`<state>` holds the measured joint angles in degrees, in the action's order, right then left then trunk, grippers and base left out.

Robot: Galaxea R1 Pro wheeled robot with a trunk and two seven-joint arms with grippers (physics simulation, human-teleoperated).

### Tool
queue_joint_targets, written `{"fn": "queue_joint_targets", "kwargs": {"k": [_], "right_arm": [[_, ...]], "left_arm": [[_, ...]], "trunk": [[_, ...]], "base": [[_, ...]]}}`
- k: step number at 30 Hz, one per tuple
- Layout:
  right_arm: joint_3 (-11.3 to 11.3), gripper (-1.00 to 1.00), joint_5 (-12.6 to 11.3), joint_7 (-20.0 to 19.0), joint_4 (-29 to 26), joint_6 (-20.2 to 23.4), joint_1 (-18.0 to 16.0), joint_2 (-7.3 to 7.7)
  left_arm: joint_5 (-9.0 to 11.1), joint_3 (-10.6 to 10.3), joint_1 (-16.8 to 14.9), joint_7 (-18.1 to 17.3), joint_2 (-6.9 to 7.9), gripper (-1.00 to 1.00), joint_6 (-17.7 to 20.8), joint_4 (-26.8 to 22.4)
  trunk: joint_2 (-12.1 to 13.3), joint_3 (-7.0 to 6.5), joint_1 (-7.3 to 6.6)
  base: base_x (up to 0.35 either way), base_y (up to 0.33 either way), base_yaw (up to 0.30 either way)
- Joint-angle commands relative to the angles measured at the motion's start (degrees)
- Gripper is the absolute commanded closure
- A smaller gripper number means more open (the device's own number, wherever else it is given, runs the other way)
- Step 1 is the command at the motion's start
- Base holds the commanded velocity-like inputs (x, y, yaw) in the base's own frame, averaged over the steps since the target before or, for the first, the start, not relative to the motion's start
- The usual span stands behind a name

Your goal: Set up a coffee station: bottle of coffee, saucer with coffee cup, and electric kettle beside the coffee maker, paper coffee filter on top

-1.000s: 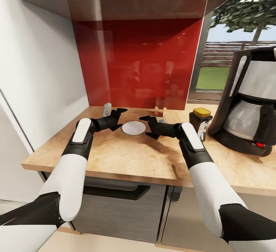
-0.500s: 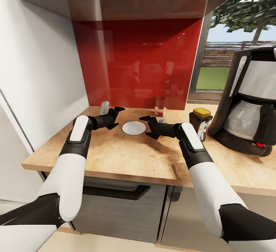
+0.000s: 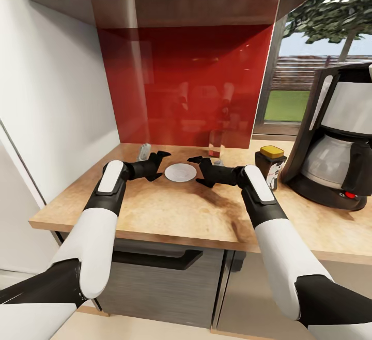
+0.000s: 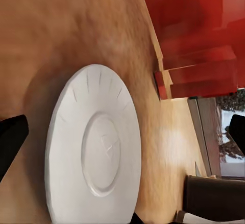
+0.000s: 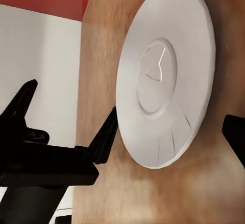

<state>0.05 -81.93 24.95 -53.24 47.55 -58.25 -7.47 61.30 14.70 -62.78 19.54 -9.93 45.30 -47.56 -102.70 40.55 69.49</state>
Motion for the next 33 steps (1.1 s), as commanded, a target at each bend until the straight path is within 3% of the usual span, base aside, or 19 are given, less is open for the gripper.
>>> {"fn": "queue_joint_targets", "kwargs": {"k": [1, 33], "right_arm": [[0.04, -1.00, -0.16, 0.78, -0.03, 0.26, -0.02, 0.00], [0.13, -1.00, -0.16, 0.71, -0.02, 0.18, -0.02, -0.26]], "left_arm": [[0.49, 0.23, -0.05, 0.67, -0.07, -1.00, 0.32, 0.01], [0.49, 0.33, -0.04, 0.67, -0.07, -1.00, 0.31, 0.11]], "trunk": [[-0.03, 0.07, 0.00], [-0.03, 0.07, 0.00]], "base": [[0.000, 0.000, 0.000], [0.000, -0.011, 0.000]]}}
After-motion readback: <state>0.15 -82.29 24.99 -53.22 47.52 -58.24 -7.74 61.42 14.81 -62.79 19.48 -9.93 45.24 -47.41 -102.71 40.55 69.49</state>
